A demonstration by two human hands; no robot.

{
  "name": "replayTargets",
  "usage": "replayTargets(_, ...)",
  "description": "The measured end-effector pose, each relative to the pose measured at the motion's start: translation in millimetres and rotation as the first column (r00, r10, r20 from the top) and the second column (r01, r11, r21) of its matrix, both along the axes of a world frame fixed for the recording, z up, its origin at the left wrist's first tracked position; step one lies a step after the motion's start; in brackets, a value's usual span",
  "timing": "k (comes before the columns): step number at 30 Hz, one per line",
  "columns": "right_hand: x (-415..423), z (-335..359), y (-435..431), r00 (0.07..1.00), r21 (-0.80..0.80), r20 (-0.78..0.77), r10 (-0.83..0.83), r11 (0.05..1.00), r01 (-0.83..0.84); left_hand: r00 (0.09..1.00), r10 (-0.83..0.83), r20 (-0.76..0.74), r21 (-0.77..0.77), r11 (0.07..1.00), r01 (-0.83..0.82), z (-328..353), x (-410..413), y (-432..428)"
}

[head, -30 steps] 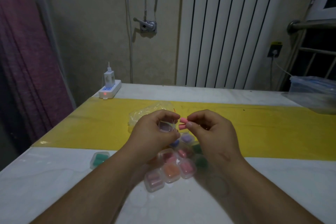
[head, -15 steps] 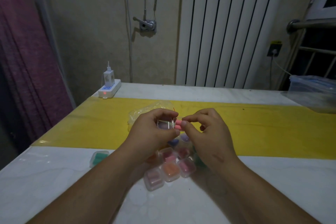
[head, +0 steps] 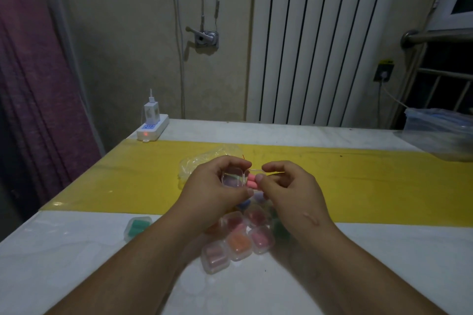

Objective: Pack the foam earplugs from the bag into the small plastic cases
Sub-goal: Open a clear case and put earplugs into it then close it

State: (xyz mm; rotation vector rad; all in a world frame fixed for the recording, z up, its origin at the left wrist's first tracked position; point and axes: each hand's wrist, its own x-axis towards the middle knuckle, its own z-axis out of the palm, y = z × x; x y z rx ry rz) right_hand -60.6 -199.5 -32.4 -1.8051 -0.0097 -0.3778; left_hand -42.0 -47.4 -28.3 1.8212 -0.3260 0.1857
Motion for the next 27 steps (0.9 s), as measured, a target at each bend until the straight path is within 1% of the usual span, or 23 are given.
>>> replayTargets(2,0,0,0,1.000,0.080,0.002,0.025,0.996,-0.025,1.000,-0.023,0.002,-0.008,1.000,0.023,0,0,1)
replayTargets(5,0,1,-2,0.999,0.150,0.003,0.035,0.988,-0.035,0.996,-0.080,-0.048,-0.091,0.993,0.075,2,-3,1)
replayTargets(7,0,1,-3,0.999,0.195,0.008,0.036,0.980,-0.037,0.996,-0.016,-0.084,-0.155,0.988,0.003,5,-4,1)
replayTargets(9,1,1,-4,1.000,0.216,0.019,0.009,0.976,-0.013,0.983,0.008,-0.181,-0.319,0.945,-0.067,8,-4,0)
replayTargets(11,1,0,-4,1.000,0.223,0.022,-0.007,0.975,0.002,0.967,-0.067,-0.247,-0.492,0.868,-0.065,10,-4,1)
replayTargets(12,1,1,-4,1.000,0.232,0.027,-0.005,0.973,-0.002,0.960,-0.107,-0.257,-0.527,0.848,-0.046,11,-4,1)
replayTargets(15,0,1,-4,0.999,0.220,0.042,-0.017,0.975,0.007,0.942,-0.221,-0.252,-0.504,0.861,0.067,12,-5,1)
replayTargets(19,-2,2,-6,0.997,0.219,0.078,0.001,0.976,-0.018,0.954,-0.239,-0.178,-0.368,0.916,0.161,7,-4,1)
replayTargets(21,-2,2,-5,0.997,0.223,0.079,0.013,0.974,-0.030,0.957,-0.242,-0.160,-0.337,0.924,0.178,7,-5,2)
replayTargets(24,0,1,-4,0.998,0.251,0.065,0.025,0.967,-0.040,0.952,-0.252,-0.173,-0.342,0.922,0.182,7,-5,0)
replayTargets(25,0,0,-3,0.998,0.270,0.050,0.038,0.962,-0.050,0.952,-0.250,-0.178,-0.353,0.919,0.175,7,-5,0)
replayTargets(27,-1,0,-1,0.996,0.367,0.012,0.084,0.927,-0.083,0.956,-0.231,-0.179,-0.380,0.913,0.149,6,-3,-1)
